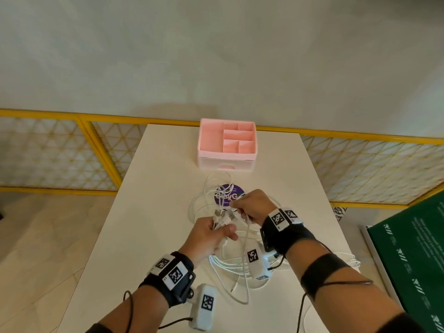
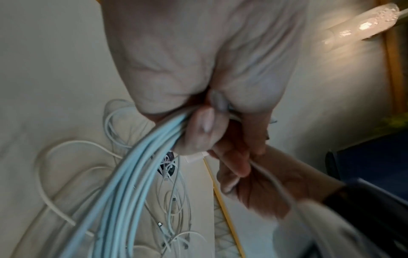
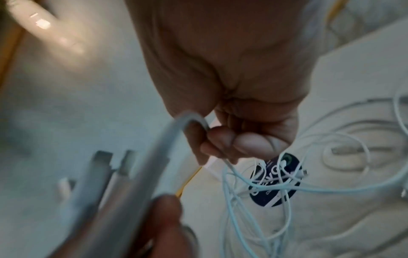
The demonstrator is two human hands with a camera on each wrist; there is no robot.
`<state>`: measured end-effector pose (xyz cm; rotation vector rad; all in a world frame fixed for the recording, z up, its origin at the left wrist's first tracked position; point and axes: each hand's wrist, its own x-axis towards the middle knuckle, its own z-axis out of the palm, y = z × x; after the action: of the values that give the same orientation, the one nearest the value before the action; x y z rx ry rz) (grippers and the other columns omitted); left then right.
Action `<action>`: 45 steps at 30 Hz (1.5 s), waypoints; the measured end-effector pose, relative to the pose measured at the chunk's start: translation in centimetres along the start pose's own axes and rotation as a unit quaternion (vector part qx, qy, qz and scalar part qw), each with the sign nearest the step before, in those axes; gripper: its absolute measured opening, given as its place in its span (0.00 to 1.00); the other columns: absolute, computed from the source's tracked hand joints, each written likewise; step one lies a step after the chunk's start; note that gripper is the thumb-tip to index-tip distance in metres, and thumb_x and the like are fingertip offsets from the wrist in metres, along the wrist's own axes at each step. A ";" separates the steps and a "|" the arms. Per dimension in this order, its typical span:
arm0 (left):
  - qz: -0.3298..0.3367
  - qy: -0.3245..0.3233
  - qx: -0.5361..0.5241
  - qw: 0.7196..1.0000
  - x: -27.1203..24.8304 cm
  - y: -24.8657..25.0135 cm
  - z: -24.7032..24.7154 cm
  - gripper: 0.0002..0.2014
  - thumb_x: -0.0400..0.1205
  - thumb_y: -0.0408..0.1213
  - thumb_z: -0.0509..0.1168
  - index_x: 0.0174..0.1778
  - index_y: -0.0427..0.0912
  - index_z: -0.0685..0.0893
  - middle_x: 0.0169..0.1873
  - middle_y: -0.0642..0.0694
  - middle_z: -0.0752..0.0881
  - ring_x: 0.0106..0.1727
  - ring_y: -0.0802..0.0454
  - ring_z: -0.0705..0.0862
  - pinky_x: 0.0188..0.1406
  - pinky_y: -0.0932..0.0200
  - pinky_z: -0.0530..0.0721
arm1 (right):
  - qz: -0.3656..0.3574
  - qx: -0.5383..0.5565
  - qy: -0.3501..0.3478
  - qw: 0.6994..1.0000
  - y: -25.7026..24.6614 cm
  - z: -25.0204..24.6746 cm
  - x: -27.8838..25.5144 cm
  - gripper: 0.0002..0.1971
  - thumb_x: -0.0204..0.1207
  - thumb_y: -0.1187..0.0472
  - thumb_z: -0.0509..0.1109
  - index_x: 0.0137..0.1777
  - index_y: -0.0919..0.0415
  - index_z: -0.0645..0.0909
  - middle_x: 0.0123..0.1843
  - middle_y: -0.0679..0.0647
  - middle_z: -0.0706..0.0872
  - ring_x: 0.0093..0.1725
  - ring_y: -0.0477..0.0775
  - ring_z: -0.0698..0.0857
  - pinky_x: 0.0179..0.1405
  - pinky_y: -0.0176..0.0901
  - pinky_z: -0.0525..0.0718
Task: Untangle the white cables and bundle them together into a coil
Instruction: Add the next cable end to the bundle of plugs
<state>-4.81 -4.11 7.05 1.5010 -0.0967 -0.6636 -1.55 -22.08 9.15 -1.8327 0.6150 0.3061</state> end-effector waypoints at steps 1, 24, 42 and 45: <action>-0.006 0.020 -0.025 0.999 0.2 0.0 -0.2 0.06 0.83 0.35 0.72 0.47 0.35 0.87 0.41 0.35 0.92 0.18 0.58 0.67 0.17 0.65 0.66 | -0.006 -0.061 0.004 0.998 0.0 -0.1 0.0 0.13 0.71 0.62 0.78 0.28 0.65 0.83 0.22 0.58 0.81 0.19 0.54 0.74 0.21 0.40 0.71; -0.041 0.056 -0.211 0.975 3.2 1.7 -0.4 0.02 0.83 0.29 0.70 0.47 0.34 0.86 0.39 0.39 0.89 0.19 0.60 0.64 0.16 0.66 0.63 | -0.040 0.124 -0.080 0.988 4.1 0.2 -3.3 0.15 0.85 0.54 0.66 0.55 0.65 0.88 0.42 0.56 0.91 0.35 0.51 0.85 0.35 0.40 0.78; -0.050 0.068 -0.344 0.935 2.5 2.0 -1.7 0.11 0.85 0.43 0.66 0.45 0.38 0.83 0.39 0.44 0.89 0.17 0.61 0.62 0.14 0.67 0.64 | -0.274 0.158 -0.109 0.942 -3.0 0.6 -5.1 0.03 0.82 0.72 0.69 0.49 0.71 0.85 0.32 0.62 0.81 0.27 0.53 0.77 0.29 0.38 0.77; -0.032 0.059 -0.387 0.920 3.1 2.9 -1.9 0.12 0.85 0.45 0.65 0.45 0.39 0.83 0.37 0.46 0.89 0.15 0.61 0.62 0.13 0.68 0.64 | -0.227 0.077 -0.141 0.960 0.2 1.8 -4.7 0.04 0.81 0.71 0.70 0.45 0.65 0.84 0.30 0.59 0.82 0.25 0.47 0.77 0.28 0.34 0.77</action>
<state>-0.38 -4.04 8.53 0.7726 0.2839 -0.5652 -5.38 -19.18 10.72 -1.6829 0.0114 0.1982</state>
